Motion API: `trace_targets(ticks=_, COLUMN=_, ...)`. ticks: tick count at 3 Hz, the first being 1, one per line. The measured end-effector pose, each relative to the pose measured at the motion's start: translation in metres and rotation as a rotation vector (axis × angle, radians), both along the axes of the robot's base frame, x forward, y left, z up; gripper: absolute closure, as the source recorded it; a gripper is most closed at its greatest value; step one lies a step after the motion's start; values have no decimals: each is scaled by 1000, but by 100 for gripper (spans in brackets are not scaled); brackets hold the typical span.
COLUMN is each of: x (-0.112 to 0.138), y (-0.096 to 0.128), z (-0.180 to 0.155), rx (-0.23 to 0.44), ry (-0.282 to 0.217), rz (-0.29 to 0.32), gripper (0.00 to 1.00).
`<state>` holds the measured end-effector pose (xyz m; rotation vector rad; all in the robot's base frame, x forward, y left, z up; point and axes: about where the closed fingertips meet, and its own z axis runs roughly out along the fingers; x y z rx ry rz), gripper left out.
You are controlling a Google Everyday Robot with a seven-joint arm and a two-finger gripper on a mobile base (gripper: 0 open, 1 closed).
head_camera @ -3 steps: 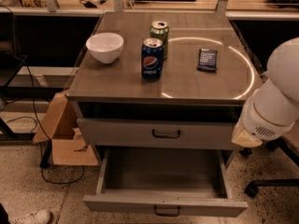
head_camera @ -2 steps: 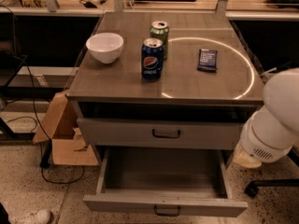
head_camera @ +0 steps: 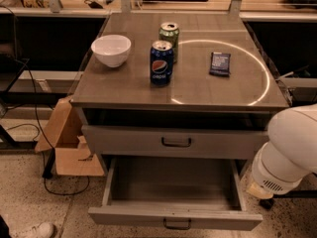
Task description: Close middle drawer
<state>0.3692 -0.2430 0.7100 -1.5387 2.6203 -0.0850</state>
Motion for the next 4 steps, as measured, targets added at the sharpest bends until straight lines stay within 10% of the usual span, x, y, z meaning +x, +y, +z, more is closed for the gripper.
trace_targets(ticks=3, x=-21, y=2, z=-34, rx=16, ry=102, rz=-36, gripper=100)
trace_targets(ticks=4, x=-42, y=7, z=-99, rx=4, ry=197, rz=-57, gripper=100)
